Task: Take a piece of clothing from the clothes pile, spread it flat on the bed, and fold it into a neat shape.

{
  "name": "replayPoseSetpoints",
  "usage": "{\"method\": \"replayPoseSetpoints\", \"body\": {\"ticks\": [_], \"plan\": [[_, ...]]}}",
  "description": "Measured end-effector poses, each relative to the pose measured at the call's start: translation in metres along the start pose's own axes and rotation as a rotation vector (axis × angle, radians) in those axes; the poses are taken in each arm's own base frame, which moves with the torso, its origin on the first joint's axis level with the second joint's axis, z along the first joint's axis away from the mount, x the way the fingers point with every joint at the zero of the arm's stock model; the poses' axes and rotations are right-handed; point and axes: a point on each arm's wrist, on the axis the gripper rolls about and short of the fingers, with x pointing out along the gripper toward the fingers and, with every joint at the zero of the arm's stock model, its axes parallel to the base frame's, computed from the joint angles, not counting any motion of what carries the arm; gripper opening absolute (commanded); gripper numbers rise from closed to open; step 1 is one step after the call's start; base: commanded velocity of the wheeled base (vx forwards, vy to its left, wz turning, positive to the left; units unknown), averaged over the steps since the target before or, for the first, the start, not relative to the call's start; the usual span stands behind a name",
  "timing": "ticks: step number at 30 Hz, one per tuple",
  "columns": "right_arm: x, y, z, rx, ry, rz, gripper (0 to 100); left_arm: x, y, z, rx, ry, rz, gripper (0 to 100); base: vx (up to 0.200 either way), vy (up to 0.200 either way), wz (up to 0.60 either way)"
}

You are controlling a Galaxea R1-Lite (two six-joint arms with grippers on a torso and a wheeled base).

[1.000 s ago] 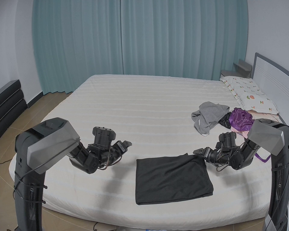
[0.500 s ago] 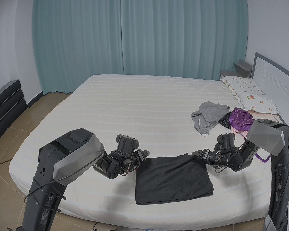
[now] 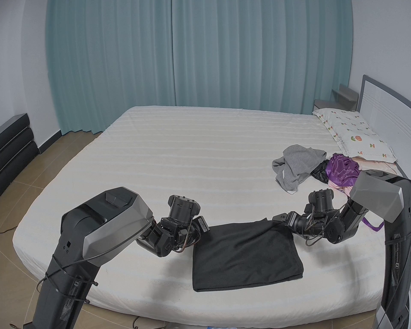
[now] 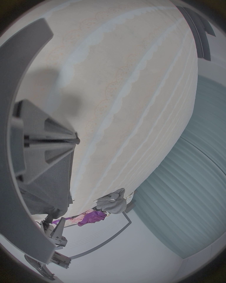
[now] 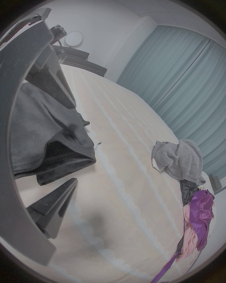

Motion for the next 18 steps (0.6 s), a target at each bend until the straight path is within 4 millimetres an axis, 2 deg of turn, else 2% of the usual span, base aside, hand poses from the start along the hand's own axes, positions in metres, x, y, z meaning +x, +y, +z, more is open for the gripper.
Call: {"method": "replayPoseSetpoints", "body": {"ticks": [11, 12, 18], "plan": [[0.013, 0.000, 0.005, -0.004, -0.021, 0.009, 100, 0.000, -0.002, 0.004, -0.061, -0.064, 0.016, 0, 0.000, 0.000, 0.00], [0.014, 0.000, 0.006, -0.004, -0.023, 0.010, 0, 0.000, -0.002, 0.005, -0.064, -0.066, 0.016, 0, 0.000, 0.000, 0.00], [0.022, 0.000, 0.010, -0.008, -0.051, 0.002, 0, 0.000, -0.001, 0.006, -0.068, -0.070, 0.018, 0, 0.000, 0.000, 0.00]]}}
